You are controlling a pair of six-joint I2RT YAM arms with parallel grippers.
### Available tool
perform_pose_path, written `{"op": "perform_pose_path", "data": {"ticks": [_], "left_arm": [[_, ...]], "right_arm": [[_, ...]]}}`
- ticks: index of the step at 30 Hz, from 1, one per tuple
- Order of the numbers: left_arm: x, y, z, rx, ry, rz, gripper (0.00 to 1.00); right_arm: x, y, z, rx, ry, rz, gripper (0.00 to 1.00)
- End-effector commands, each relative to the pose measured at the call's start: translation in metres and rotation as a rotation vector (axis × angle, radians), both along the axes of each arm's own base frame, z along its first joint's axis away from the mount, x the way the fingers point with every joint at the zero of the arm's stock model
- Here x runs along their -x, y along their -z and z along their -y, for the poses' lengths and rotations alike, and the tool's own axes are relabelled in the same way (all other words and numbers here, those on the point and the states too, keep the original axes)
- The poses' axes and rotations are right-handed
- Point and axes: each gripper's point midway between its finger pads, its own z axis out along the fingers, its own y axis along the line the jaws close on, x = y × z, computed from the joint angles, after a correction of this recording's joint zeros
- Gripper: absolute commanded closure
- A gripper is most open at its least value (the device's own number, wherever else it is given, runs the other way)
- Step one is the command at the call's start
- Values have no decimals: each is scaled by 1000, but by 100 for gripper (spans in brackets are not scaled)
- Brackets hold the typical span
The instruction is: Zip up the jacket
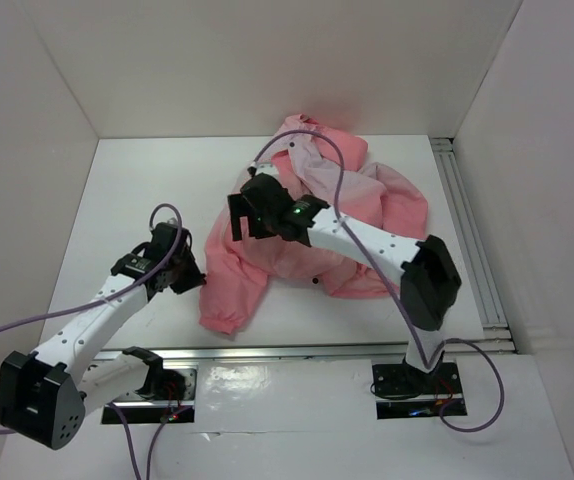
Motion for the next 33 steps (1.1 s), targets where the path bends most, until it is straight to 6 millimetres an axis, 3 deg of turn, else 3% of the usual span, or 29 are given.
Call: {"op": "perform_pose_path", "data": {"ticks": [1, 2, 5, 6, 7, 10, 12, 15, 16, 17, 18, 19, 20, 21, 22, 23, 24, 25, 26, 27, 29, 30, 31, 32, 33], "left_arm": [[-4, -10, 2, 40, -13, 43, 100], [-2, -12, 1, 40, -13, 45, 100], [-2, -14, 1, 44, -13, 56, 100], [-3, -17, -1, 47, -22, 65, 100], [-3, -17, -1, 47, -22, 65, 100], [-2, -17, -4, 40, -22, 65, 100], [-2, -17, -4, 40, -22, 66, 100], [-3, -19, -10, 30, -29, 77, 100], [-4, -15, -14, 18, -30, 66, 100], [-5, -12, -16, 6, -36, 54, 100], [-5, -12, -18, 0, -38, 55, 100], [-6, -8, -21, -4, -50, 40, 100], [-8, -11, -21, -7, -42, 50, 100], [-13, -11, -23, -12, -45, 57, 100], [-16, -16, -20, -2, -24, 76, 100], [-18, -20, -18, 15, -9, 82, 100], [-24, -31, -14, 20, 25, 121, 100], [-28, -38, -10, 33, 56, 147, 100], [-34, -53, 3, 86, 118, 206, 90], [-40, -68, 11, 102, 177, 259, 72], [-40, -94, 38, 213, 324, 349, 29], [-49, -114, 48, 253, 368, 433, 13], [-50, -117, 57, 292, 410, 441, 8], [-43, -129, 75, 383, 512, 457, 8], [-49, -129, 87, 440, 578, 465, 8]], "right_arm": [[-39, -30, -21, -95, 144, 95, 0], [-45, -5, -26, -61, 158, 67, 0], [-59, 16, -30, -64, 206, 57, 5], [-65, 29, -28, -50, 217, 48, 16], [-66, 32, -29, -50, 217, 48, 50], [-79, 30, -15, -55, 239, 50, 100], [-79, 7, -11, -90, 217, 82, 100], [-79, -12, 9, -111, 175, 102, 100], [-69, -40, 11, -164, 106, 125, 100], [-62, -36, 20, -166, 77, 106, 100], [-53, -67, 27, -239, 16, 126, 100], [-46, -77, 32, -269, -32, 141, 100], [-35, -64, 42, -253, -79, 131, 100], [-28, -74, 48, -310, -147, 130, 100], [-14, -98, 58, -360, -202, 177, 100], [-5, -99, 65, -380, -244, 184, 100], [-2, -84, 83, -381, -248, 166, 100], [19, -101, 86, -441, -333, 178, 100], [27, -99, 91, -455, -365, 176, 100], [36, -88, 97, -463, -380, 143, 100], [57, -102, 101, -510, -493, 173, 100], [68, -95, 101, -524, -526, 162, 100], [71, -104, 101, -546, -563, 216, 100], [85, -114, 102, -576, -614, 242, 100], [88, -116, 105, -594, -614, 243, 100]]}}
